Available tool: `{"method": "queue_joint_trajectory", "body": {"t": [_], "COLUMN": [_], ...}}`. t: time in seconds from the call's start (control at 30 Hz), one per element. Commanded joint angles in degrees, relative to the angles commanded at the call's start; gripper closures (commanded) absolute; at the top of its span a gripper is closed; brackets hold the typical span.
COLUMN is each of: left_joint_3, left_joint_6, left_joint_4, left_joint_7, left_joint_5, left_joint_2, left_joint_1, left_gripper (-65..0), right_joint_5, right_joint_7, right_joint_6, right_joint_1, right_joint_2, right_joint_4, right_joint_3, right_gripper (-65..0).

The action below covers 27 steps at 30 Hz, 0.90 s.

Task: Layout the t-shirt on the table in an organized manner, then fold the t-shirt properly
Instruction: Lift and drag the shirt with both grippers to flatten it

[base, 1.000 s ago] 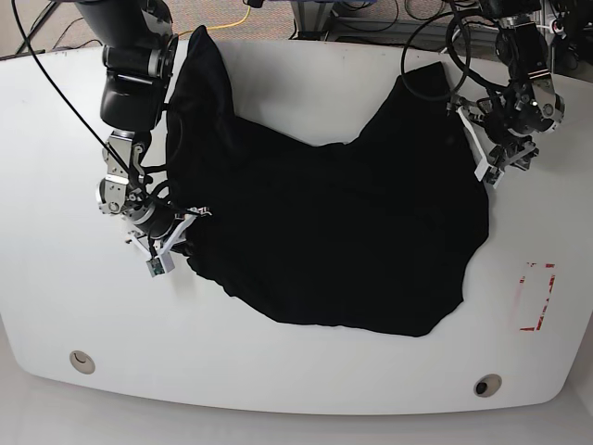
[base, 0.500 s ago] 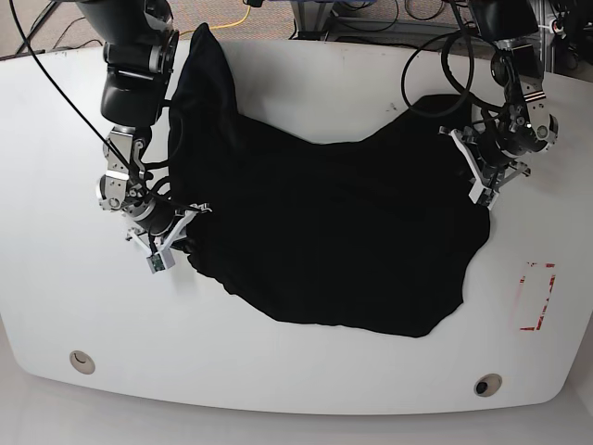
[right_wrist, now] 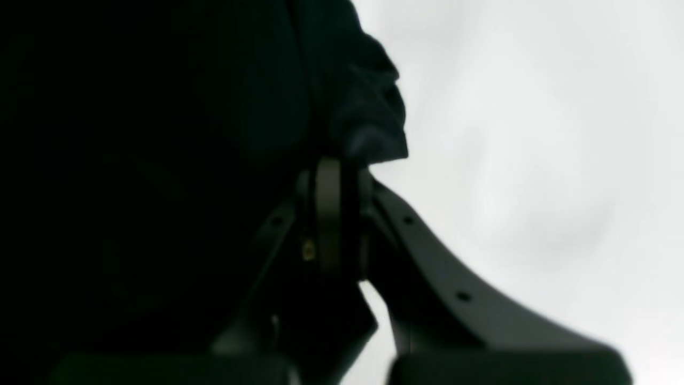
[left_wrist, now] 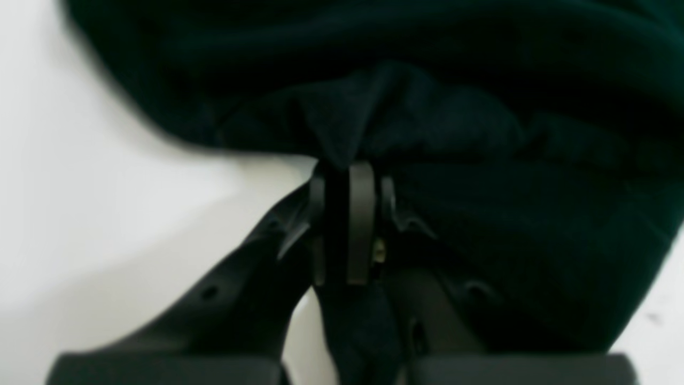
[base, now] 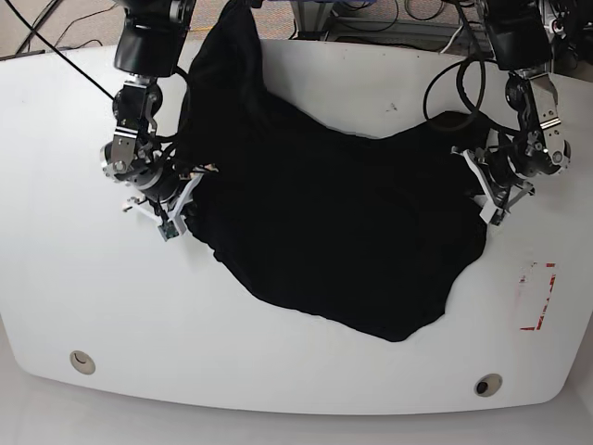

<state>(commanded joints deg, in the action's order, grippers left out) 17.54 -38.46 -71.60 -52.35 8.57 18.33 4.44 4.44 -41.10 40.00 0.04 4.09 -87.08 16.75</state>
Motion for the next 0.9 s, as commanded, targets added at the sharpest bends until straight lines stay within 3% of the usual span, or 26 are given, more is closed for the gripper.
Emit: {"method": "queue_joint_trajectory", "body": {"t": [0.17, 0.33, 0.57, 0.67, 0.77, 0.8, 0.9], "left_joint_3": [-0.18, -5.71, -7.65, -7.65, -7.47, -7.47, -7.47], "left_joint_6": [-0.09, -0.09, -0.09, -0.18, -0.18, -0.18, -0.18], "left_joint_4": [3.87, 6.68, 6.51, 6.51, 6.51, 6.42, 5.27], "left_joint_7": [0.0, 0.26, 2.46, 2.37, 2.37, 2.37, 2.37], "left_joint_5": [0.0, 0.26, 0.18, 0.18, 0.18, 0.26, 0.44], "left_joint_2": [1.85, 3.78, 4.04, 4.13, 4.48, 4.84, 6.42], "left_joint_1": [5.27, 10.73, 13.98, 14.95, 15.3, 15.3, 15.3], "left_gripper": [-1.8, -5.8, -10.8, -11.0, -12.2, -13.2, -22.8], "right_joint_5": [0.53, 0.53, 0.62, 0.62, 0.62, 0.62, 0.53], "right_joint_7": [-1.93, -1.93, -2.29, -3.25, -5.19, -5.71, -6.68], "right_joint_6": [0.0, 0.0, 0.0, 0.0, 0.0, 0.0, 0.0], "right_joint_1": [-8.53, -16.09, -19.16, -18.81, -17.05, -16.79, -14.51], "right_joint_2": [-4.13, -7.82, -9.23, -8.88, -7.21, -6.86, -6.07], "right_joint_4": [-8.26, -14.15, -17.85, -19.25, -21.8, -21.98, -22.42], "right_joint_3": [0.09, 0.09, -0.18, -0.18, -0.18, -0.26, -0.26], "right_gripper": [-0.3, -0.6, -1.4, -10.5, -32.2, -36.5, -52.8]}}
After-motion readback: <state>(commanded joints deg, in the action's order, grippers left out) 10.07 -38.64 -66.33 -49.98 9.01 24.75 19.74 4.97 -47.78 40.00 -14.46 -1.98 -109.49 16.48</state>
